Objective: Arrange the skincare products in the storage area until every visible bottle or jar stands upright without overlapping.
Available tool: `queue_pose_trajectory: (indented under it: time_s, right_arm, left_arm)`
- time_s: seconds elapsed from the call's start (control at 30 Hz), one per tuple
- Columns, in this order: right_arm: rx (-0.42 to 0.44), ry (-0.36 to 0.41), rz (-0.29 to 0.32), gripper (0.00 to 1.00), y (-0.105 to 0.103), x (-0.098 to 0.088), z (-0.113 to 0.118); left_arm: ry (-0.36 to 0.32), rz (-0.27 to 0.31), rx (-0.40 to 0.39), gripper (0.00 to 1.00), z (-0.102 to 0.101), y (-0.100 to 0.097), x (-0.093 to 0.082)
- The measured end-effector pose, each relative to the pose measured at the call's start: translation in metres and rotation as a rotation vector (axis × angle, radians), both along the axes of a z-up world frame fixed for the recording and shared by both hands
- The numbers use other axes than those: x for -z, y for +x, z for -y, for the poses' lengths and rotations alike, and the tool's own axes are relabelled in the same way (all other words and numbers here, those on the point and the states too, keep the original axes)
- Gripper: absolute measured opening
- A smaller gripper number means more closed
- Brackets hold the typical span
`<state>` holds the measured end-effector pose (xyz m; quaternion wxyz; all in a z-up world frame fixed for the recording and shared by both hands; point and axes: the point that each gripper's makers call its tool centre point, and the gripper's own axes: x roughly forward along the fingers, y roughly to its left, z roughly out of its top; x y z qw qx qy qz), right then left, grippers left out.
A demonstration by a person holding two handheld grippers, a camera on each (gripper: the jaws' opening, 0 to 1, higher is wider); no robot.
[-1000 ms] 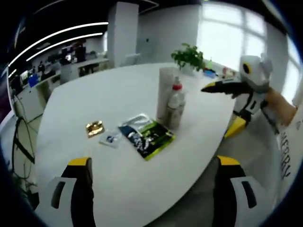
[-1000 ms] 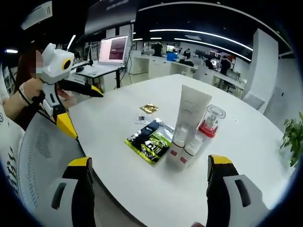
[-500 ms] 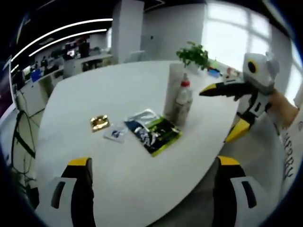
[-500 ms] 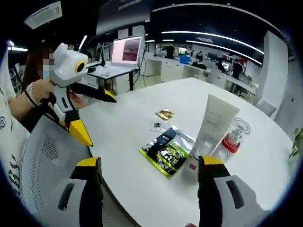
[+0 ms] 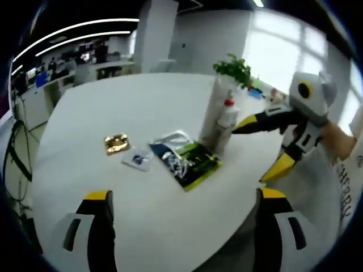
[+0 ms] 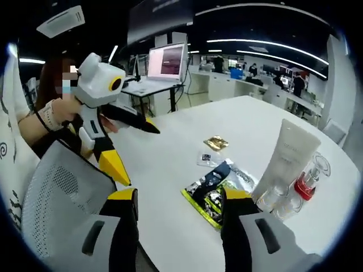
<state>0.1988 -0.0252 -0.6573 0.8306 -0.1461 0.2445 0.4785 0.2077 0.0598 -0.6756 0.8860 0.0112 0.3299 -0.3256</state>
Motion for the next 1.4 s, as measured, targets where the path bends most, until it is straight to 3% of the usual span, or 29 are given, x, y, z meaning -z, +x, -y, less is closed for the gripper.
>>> queue_pose_trajectory:
  time_s: [0.1,0.37,0.5,0.6,0.77,0.87,1.17,1.4]
  right_arm:
    - [-0.012,-0.009,0.001,0.55,0.004,0.004,-0.005]
    - [-0.035,-0.044,-0.006,0.52,0.018,0.016,-0.023]
    - [-0.031,-0.057,0.006,0.48,0.028,0.023,-0.03]
    - [-0.036,-0.066,-0.002,0.47,0.033,0.028,-0.035]
    - [-0.03,-0.074,-0.002,0.46,0.045,0.034,-0.039]
    - [-0.02,-0.079,-0.005,0.44,0.054,0.037,-0.04]
    - [0.0,-0.108,0.013,0.4,0.076,0.049,-0.049]
    - [-0.013,-0.141,0.029,0.39,0.09,0.063,-0.059]
  left_arm:
    - [-0.053,-0.015,-0.029,0.85,-0.006,0.009,0.002]
    - [-0.08,-0.033,-0.059,0.76,-0.021,0.03,0.016]
    - [-0.107,-0.019,-0.085,0.59,-0.022,0.04,0.017]
    - [-0.137,-0.04,-0.1,0.58,-0.019,0.045,0.021]
    - [-0.129,-0.048,-0.121,0.47,-0.025,0.06,0.033]
    - [-0.157,-0.065,-0.136,0.39,-0.023,0.065,0.037]
    - [-0.181,-0.07,-0.191,0.25,-0.023,0.086,0.047]
    - [-0.223,-0.096,-0.231,0.21,-0.021,0.101,0.056]
